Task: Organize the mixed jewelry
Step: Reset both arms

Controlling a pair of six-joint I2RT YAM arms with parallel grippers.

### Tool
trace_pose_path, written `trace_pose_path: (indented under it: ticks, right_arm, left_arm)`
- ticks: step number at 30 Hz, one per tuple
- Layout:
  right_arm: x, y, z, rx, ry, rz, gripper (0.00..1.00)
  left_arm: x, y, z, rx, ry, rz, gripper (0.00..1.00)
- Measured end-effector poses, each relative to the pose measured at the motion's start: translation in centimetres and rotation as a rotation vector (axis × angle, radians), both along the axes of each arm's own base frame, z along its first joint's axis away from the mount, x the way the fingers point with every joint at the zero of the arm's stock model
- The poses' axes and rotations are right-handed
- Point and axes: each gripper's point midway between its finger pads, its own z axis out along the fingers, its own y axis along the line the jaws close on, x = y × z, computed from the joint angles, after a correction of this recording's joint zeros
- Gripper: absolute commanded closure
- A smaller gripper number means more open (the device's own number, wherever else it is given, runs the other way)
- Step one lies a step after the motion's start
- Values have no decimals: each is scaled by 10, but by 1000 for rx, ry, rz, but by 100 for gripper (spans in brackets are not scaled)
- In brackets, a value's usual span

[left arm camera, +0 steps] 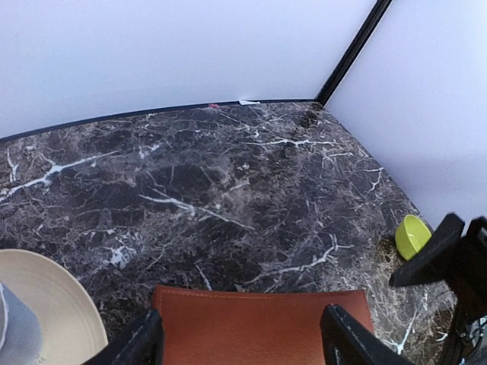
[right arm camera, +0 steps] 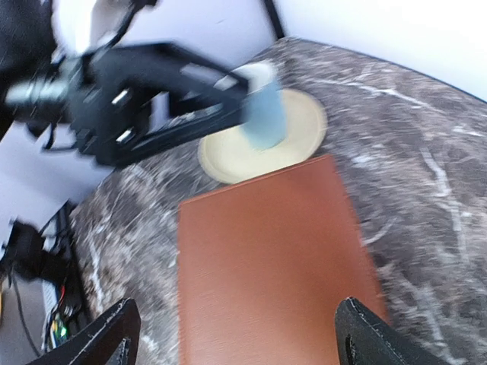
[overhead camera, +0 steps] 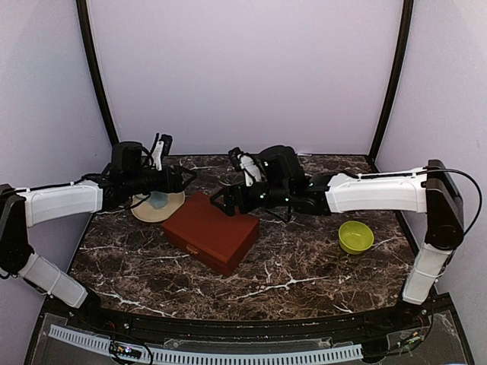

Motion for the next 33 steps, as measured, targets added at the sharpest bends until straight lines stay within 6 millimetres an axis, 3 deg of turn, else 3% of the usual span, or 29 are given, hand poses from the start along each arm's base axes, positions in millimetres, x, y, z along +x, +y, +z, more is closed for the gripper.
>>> trace_pose_path:
  ticks: [3, 6, 10, 14, 19, 22, 25, 28, 33]
  right_arm:
    - [44, -28, 2, 17, -4, -111, 10]
    - [87, -66, -5, 13, -17, -234, 10]
    - [131, -139, -33, -56, -5, -413, 10]
    - [150, -237, -48, -113, 5, -607, 9]
    - [151, -367, -25, -84, -61, -872, 9]
    - [140, -424, -18, -67, -113, -995, 9]
    - [123, -459, -26, -75, -148, -1075, 8]
    - [102, -480, -39, -103, -193, -1138, 7]
    - [79, -499, -52, -152, -302, -1207, 7]
  left_arm:
    - [22, 15, -9, 35, -21, 47, 26]
    - [45, 50, -20, 48, -19, 132, 25]
    - [65, 128, -23, 56, -54, 309, 22]
    - [52, 203, -28, 76, -77, 493, 19]
    - [25, 269, -32, 72, -119, 666, 18]
    - [12, 291, -48, 64, -118, 730, 18]
    - [0, 302, -72, 58, -99, 768, 18]
    - [-8, 300, -94, 59, -90, 764, 18]
    - [-6, 294, -96, 74, -130, 719, 17]
